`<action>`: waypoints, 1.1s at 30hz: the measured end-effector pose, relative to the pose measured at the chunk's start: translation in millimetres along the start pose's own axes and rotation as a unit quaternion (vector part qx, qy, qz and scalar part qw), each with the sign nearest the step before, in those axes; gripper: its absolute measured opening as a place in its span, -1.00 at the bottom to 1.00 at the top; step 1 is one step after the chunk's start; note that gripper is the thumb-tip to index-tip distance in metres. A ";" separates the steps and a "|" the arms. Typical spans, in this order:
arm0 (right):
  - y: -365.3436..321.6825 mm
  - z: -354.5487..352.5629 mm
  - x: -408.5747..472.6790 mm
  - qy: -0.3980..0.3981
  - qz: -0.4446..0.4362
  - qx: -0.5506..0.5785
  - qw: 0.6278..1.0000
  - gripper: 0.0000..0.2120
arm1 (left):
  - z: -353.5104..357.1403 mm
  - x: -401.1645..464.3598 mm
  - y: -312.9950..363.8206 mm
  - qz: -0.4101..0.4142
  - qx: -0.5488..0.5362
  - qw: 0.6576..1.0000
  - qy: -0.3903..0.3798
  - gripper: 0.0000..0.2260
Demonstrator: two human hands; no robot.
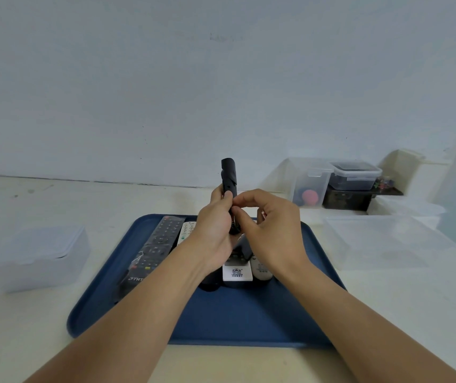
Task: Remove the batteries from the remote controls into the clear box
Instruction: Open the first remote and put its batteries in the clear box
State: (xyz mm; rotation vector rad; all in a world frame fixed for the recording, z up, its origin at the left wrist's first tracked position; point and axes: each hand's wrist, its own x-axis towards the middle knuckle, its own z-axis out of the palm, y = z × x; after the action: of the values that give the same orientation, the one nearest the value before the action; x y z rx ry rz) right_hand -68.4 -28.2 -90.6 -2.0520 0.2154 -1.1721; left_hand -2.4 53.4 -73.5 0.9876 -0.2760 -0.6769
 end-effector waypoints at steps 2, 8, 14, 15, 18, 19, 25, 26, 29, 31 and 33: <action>-0.7 0.6 0.2 -0.002 -0.008 -0.011 1.000 -0.86 | 1.2 1.3 -0.6 0.006 0.006 1.000 0.002 -0.72; -2.7 1.3 2.7 0.010 0.003 0.016 1.000 -0.87 | 4.5 4.6 -3.5 0.006 0.017 1.000 0.000 -0.69; -7.2 7.0 3.7 -0.012 0.023 0.048 0.999 -0.88 | 7.0 9.2 -10.0 0.025 0.031 0.999 0.024 -0.72; -6.7 7.7 3.8 -0.019 0.024 0.048 0.998 -0.88 | 7.0 9.3 -10.4 0.025 0.027 0.999 0.027 -0.71; -3.4 8.6 4.2 -0.034 0.031 0.054 0.997 -0.88 | 6.8 9.0 -12.5 0.017 -0.008 0.999 0.030 -0.69; -2.3 8.6 3.9 -0.036 0.035 0.058 0.997 -0.88 | 6.8 8.3 -12.7 0.013 -0.022 0.999 0.030 -0.69; 6.3 7.8 4.7 -0.016 0.108 0.094 0.990 -0.85 | 6.8 9.6 -13.1 -0.007 -0.051 0.998 0.032 -0.69; 7.0 7.7 5.2 -0.012 0.133 0.106 0.985 -0.84 | 7.1 11.6 -13.0 -0.007 -0.055 0.998 0.033 -0.70; 6.7 10.5 3.1 -0.023 0.206 0.145 0.968 -0.78 | 6.5 16.8 -13.6 0.005 -0.042 0.998 0.046 -0.72; 6.1 14.3 1.8 -0.017 0.253 0.168 0.953 -0.78 | 6.4 17.1 -13.5 0.004 -0.034 0.998 0.052 -0.72; 4.0 16.1 3.1 0.009 0.311 0.212 0.926 -0.85 | 7.0 15.6 -12.3 -0.002 -0.034 0.998 0.048 -0.72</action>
State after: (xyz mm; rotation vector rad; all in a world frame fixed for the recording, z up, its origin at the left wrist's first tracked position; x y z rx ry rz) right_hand -52.9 -24.1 -96.1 -1.4322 0.5279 -0.7535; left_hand 1.1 34.2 -81.4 0.9533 -0.1658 -0.6368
